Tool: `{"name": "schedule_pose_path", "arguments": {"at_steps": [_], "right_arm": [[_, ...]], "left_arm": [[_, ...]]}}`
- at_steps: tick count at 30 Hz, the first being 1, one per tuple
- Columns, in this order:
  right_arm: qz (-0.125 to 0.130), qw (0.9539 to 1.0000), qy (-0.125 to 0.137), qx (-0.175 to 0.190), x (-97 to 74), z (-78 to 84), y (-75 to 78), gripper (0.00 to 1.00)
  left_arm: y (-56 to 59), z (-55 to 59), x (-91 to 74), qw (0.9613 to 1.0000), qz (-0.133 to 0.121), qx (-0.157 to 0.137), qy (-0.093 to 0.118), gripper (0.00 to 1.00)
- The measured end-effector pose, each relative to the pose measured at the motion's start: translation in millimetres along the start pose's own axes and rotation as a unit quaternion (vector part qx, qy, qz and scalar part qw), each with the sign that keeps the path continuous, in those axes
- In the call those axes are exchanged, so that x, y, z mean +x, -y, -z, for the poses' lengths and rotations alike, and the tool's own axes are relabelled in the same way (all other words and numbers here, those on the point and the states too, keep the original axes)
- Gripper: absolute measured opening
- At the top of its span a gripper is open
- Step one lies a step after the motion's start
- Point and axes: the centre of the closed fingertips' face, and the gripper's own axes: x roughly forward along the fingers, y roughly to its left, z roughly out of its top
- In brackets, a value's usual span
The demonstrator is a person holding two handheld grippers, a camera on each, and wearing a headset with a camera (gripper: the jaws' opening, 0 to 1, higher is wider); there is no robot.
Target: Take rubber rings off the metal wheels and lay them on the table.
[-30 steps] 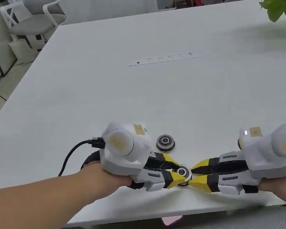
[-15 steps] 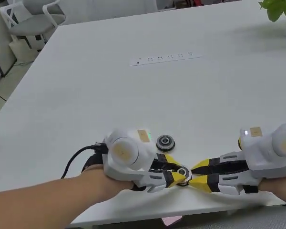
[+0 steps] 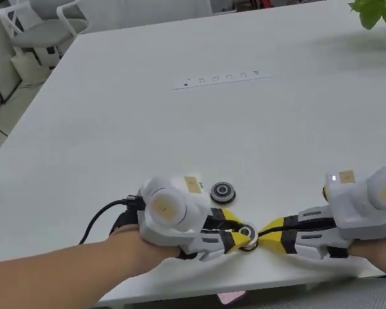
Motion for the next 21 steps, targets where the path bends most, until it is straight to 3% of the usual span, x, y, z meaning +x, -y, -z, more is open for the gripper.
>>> {"name": "schedule_pose_path", "arguments": {"at_steps": [21], "right_arm": [[0.001,0.9966,0.021,0.079,-2.7,-2.6,-4.0,0.0]], "left_arm": [[0.1,0.0,-3.5,0.9999,0.002,0.013,-0.001,0.13]]}}
